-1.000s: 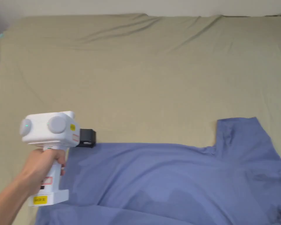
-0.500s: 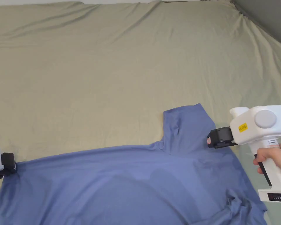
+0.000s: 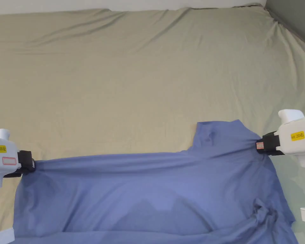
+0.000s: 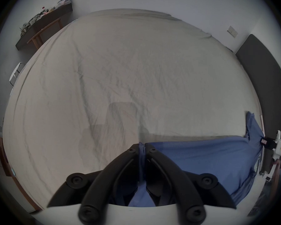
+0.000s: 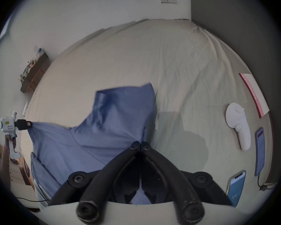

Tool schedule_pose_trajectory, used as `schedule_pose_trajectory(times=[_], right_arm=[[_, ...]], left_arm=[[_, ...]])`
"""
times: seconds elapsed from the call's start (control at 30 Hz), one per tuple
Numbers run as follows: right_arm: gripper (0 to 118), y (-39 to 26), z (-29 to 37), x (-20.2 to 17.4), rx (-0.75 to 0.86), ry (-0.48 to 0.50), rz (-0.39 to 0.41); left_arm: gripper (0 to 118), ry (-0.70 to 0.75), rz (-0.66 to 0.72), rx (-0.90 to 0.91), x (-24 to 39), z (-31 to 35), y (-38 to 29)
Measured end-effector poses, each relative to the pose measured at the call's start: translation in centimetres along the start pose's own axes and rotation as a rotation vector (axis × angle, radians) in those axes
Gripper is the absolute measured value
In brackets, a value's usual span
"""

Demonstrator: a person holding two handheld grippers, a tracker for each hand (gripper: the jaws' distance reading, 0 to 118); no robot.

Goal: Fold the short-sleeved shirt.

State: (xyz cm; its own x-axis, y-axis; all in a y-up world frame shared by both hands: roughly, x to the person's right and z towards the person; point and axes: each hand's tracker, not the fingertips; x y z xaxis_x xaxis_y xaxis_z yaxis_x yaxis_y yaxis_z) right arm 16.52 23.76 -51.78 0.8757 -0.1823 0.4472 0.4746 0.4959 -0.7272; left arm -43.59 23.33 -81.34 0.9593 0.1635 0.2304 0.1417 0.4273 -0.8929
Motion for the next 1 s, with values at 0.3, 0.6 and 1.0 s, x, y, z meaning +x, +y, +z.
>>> schedule_pose_trajectory(times=[0.3, 0.6, 1.0], right_arm=[[0, -4.8, 9.9, -1.1, 0.121, 0.046, 0.003], [0, -15.6, 16.2, -0.2, 0.167, 0.073, -0.012], [0, -26.6, 12.6, 2.6, -0.035, 0.048, -0.136]], left_arm=[[6, -0.071, 0.019, 0.082, -1.8, 9.1, -7.0], [6, -0.116, 0.036, 0.132, -6.6, 14.6, -16.2], [6, -0.086, 0.089, -0.005, -9.6, 12.0, -27.8]])
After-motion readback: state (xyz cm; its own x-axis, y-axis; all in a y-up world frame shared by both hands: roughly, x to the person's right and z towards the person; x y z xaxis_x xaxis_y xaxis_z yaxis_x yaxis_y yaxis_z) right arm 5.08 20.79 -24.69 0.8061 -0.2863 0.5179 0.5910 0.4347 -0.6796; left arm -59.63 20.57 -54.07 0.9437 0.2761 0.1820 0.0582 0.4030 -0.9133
